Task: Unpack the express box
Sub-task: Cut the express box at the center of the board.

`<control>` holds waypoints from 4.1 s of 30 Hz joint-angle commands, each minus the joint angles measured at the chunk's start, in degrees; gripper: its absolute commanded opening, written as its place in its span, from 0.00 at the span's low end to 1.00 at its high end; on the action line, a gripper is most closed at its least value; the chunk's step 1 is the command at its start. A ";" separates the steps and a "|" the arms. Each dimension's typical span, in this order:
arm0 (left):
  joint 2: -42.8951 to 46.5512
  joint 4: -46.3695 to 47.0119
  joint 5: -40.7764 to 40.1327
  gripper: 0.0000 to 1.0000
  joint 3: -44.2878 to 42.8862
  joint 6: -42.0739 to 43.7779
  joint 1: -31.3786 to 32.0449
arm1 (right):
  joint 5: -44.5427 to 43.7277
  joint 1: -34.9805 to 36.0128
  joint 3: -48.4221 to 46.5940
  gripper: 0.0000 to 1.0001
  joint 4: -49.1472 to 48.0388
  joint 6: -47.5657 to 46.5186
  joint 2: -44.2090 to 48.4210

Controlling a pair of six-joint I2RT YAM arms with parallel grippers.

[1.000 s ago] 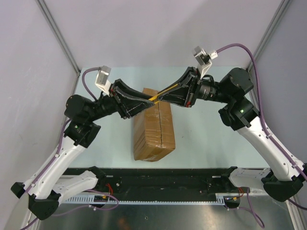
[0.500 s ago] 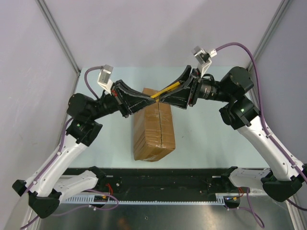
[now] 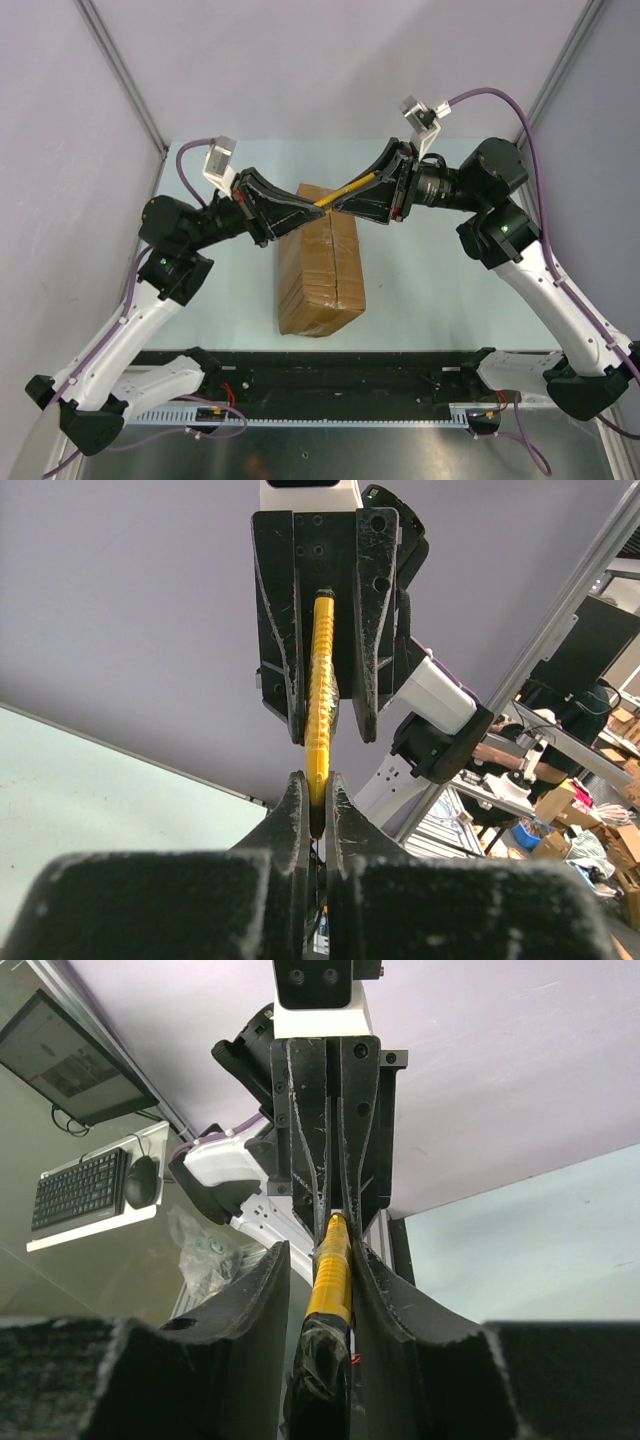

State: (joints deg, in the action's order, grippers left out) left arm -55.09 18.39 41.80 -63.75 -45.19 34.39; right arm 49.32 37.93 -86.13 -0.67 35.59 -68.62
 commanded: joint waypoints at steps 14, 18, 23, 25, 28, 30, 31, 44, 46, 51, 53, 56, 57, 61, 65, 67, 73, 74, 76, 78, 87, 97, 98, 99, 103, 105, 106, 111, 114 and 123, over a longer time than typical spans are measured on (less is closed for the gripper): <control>-1.69 0.50 1.35 0.00 -0.94 -0.07 0.15 | 2.01 0.48 -1.32 0.35 0.49 -0.17 -0.20; -1.86 0.50 1.18 0.00 -0.94 0.19 0.32 | 2.45 0.48 -1.24 0.20 0.40 -0.26 -0.29; -1.86 0.50 1.44 0.00 -0.85 0.45 0.41 | 2.36 0.48 -1.32 0.00 0.49 -0.26 -0.46; -1.86 0.50 1.53 0.00 -0.77 0.63 0.41 | 2.01 0.48 -1.24 0.00 2.23 -0.70 -0.46; -1.34 0.50 1.00 0.44 -0.77 1.59 0.32 | 0.26 0.56 -1.32 0.00 3.73 -2.36 0.06; -0.64 0.50 -0.05 0.77 -0.59 3.00 0.24 | -2.03 0.13 -1.24 0.00 4.97 -3.25 0.41; -0.20 0.50 -0.40 0.84 -0.42 3.61 0.15 | -2.73 -0.14 -1.15 0.00 6.37 -3.95 0.68; 4.21 -12.94 -18.69 0.75 3.19 10.04 -5.30 | -40.21 -2.08 2.28 0.00 20.87 -10.63 5.78; 2.19 -13.30 -16.50 0.67 3.45 8.03 -5.13 | -45.08 -0.76 3.59 0.00 22.63 -11.60 5.78; -1.77 -14.26 -21.04 0.70 6.70 10.55 -3.46 | -60.20 6.52 6.14 0.00 23.43 -13.09 4.20; -1.95 -15.75 -27.98 0.74 9.51 13.37 -2.84 | -66.70 8.81 7.90 0.00 22.56 -12.92 3.67; -2.65 -17.94 -35.35 0.84 12.41 15.66 -2.75 | -74.09 12.60 9.74 0.00 20.36 -12.92 2.35; -3.44 -17.95 -36.26 0.87 12.77 15.92 -2.75 | -75.58 14.34 10.01 0.00 18.88 -13.09 1.65; -5.29 -20.85 -37.93 0.95 12.86 17.67 -2.49 | -81.65 17.17 10.89 0.00 16.05 -14.41 -0.54; -7.31 -21.82 -37.67 0.98 12.77 18.64 -2.40 | -82.80 18.23 10.98 0.00 13.95 -15.11 -2.13; -8.80 -22.17 -36.62 0.99 12.86 18.91 -2.40 | -82.89 18.75 10.98 0.00 13.24 -15.47 -2.57; -10.30 -22.79 -35.99 0.99 14.70 18.65 -2.40 | -84.64 20.25 10.98 0.00 9.73 -17.66 -5.12; -9.95 -23.05 -36.52 0.98 15.05 18.65 -2.40 | -84.91 20.77 10.98 0.00 8.59 -18.10 -5.64; -9.51 -23.40 -37.23 0.94 16.11 19.08 -2.57 | -86.05 21.39 10.98 0.00 7.62 -18.98 -6.26; -8.72 -24.02 -36.36 0.85 17.42 19.09 -3.45 | -86.23 21.74 10.98 0.00 6.56 -19.24 -6.96; -3.62 -25.16 -32.49 0.65 26.29 14.61 -7.50 | -86.50 22.53 10.98 0.00 3.84 -20.21 -9.78; -0.38 -25.77 -30.11 0.38 38.42 -2.09 -7.76 | -89.31 23.94 10.81 0.00 -5.48 -24.43 -16.10; 0.33 -25.95 -30.29 0.37 39.65 -2.97 -8.72 | -89.40 23.94 10.80 0.00 -5.66 -24.43 -16.28; 0.94 -26.91 -31.16 0.35 40.01 -3.24 -9.08 | -89.92 23.94 10.72 0.00 -5.92 -24.52 -16.54; 2.36 -27.62 -31.87 0.33 41.59 -7.53 -11.10 | -90.98 23.94 10.37 0.00 -7.33 -25.83 -16.64; 0.52 -27.27 -31.26 0.34 41.51 -11.14 -11.01 | -91.86 23.94 9.75 0.00 -8.03 -26.80 -16.63; -0.36 -27.01 -30.30 0.33 41.34 -12.80 -11.10 | -91.95 23.86 9.66 0.00 -8.21 -26.98 -16.72; -4.93 -24.29 -28.88 0.28 38.88 -19.05 -11.01 | -92.56 23.77 8.52 0.00 -8.30 -27.86 -17.25; -5.99 -22.88 -29.93 0.28 37.73 -22.22 -10.66 | -92.91 23.77 8.43 0.00 -8.04 -28.03 -17.16; -6.69 -22.52 -31.61 0.39 35.89 -18.99 -9.08 | -91.61 22.89 8.43 0.00 -5.14 -30.23 -17.25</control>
State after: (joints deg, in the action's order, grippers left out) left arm -58.04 10.76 9.61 -29.10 -67.61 24.14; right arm -42.02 61.65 -74.94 -5.32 7.57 -85.76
